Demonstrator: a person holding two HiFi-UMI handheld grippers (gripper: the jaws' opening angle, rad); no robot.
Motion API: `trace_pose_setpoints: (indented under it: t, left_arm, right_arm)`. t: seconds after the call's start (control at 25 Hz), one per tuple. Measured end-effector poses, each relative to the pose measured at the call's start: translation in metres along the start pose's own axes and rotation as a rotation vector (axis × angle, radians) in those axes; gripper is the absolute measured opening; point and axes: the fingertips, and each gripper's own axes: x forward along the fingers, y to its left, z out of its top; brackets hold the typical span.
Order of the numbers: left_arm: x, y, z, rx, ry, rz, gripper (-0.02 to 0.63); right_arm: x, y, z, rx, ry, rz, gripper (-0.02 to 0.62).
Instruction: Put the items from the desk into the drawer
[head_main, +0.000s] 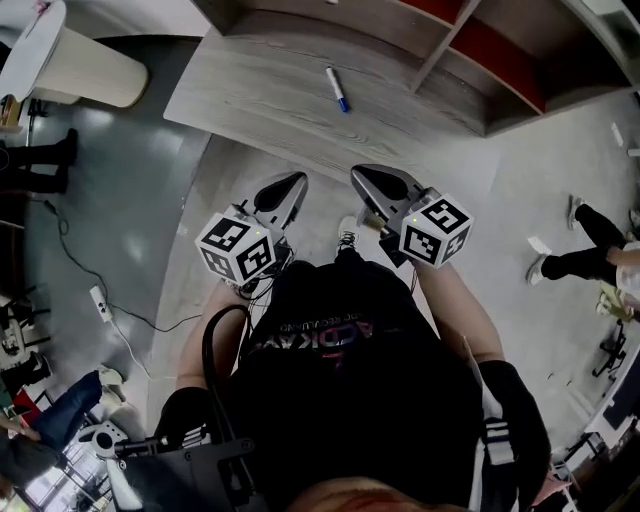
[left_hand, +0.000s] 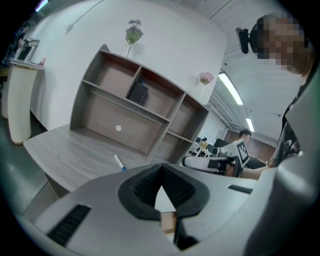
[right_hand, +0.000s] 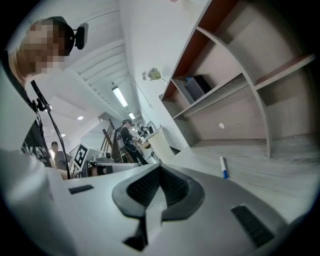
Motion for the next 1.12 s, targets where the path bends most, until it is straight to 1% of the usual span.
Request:
trace_pose_setpoints:
  t: [0.16, 0.36, 0.52, 0.84, 1.12]
  left_arm:
    - [0.007, 0.007, 0.003, -0.02, 0.003, 0.016, 0.011]
    - [0.018, 0.015, 0.009, -0.011, 0.007, 0.019, 0.011]
    - [0.029, 0.023, 0.01, 0.008, 0.019, 0.002, 0.011]
    - [0.044, 0.04, 0.009, 0.052, 0.08, -0.068, 0.011]
    - [0.044, 0.062, 0.001, 0.041, 0.123, -0.111, 0.011]
  right_arm:
    - [0.003, -0.016, 0.0, 0.016, 0.012, -0.012, 0.017]
    - [0.013, -0.038, 0.002, 0.026, 0.027, -0.048, 0.017]
    - [0.028, -0.054, 0.004, 0.02, 0.035, -0.083, 0.017]
    - [0.057, -0.097, 0.001, 0.002, 0.08, -0.229, 0.02]
    - [0.085, -0.137, -0.012, 0.004, 0.156, -0.336, 0.02]
